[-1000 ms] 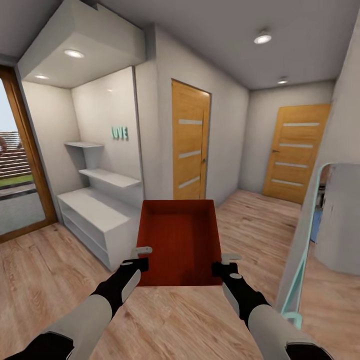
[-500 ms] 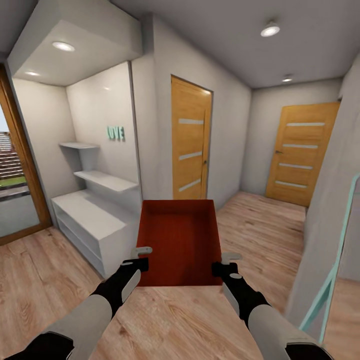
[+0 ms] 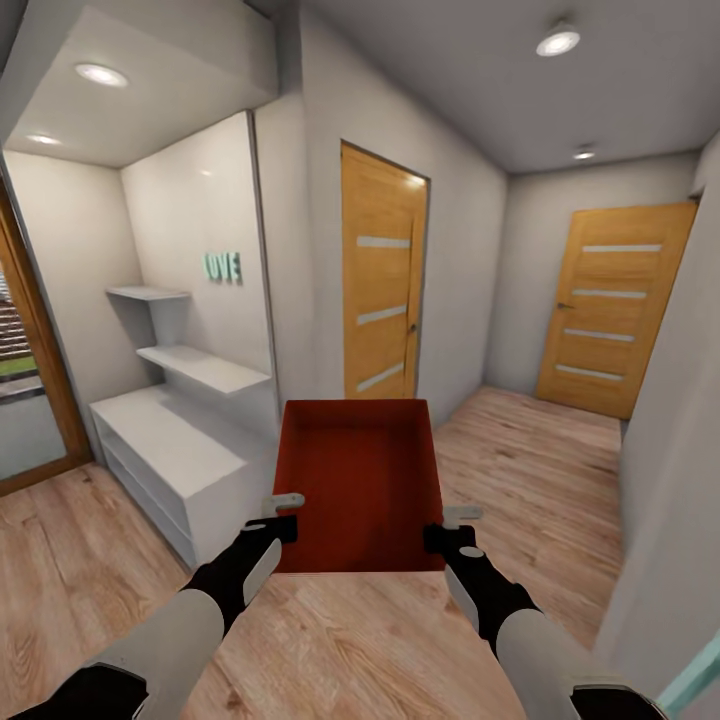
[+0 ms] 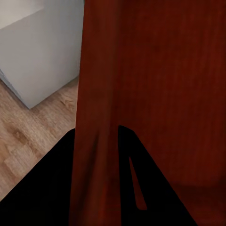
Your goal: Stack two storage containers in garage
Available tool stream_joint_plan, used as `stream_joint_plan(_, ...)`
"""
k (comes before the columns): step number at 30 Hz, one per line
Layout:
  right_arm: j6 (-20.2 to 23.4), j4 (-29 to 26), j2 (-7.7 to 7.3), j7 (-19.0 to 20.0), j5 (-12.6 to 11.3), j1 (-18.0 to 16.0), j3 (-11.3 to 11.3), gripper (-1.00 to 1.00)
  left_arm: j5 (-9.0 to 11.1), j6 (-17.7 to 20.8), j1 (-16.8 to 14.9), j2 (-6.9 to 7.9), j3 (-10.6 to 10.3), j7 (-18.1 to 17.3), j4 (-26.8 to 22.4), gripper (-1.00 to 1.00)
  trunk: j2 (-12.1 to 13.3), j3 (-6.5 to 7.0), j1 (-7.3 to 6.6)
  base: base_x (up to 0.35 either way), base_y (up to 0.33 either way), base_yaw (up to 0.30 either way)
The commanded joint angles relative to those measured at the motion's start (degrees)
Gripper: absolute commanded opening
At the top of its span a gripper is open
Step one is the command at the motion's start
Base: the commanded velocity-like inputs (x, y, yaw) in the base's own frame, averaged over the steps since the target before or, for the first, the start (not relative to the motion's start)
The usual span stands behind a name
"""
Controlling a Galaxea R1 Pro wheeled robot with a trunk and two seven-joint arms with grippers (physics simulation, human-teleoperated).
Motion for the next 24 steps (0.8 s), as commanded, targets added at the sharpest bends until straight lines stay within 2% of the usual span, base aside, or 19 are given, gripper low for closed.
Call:
stream_joint_plan(1, 0.2, -0.3, 0.02, -1.1, 1.3, -0.1, -2.1, -1.0, -0.4, 0.5, 0.0, 0.12, 0.1, 1.0, -0.1, -1.0, 0.0, -0.02, 0.05, 0.323, 0.0, 0.0)
stream_joint_plan(7, 0.2, -0.3, 0.01, -1.1, 1.3, -0.1, -2.1, -1.0, -0.4, 0.5, 0.0, 0.12, 0.2, 1.1, -0.1, -1.0, 0.0, -0.02, 0.05, 0.323, 0.0, -0.081)
stream_joint_plan(24, 0.3, -0.3, 0.02, -1.2, 1.3, -0.1, -2.0, -1.0, -0.4, 0.5, 0.0, 0.12, 0.1, 1.0, -0.1, -1.0, 0.0, 0.06, 0.05, 0.323, 0.0, -0.233)
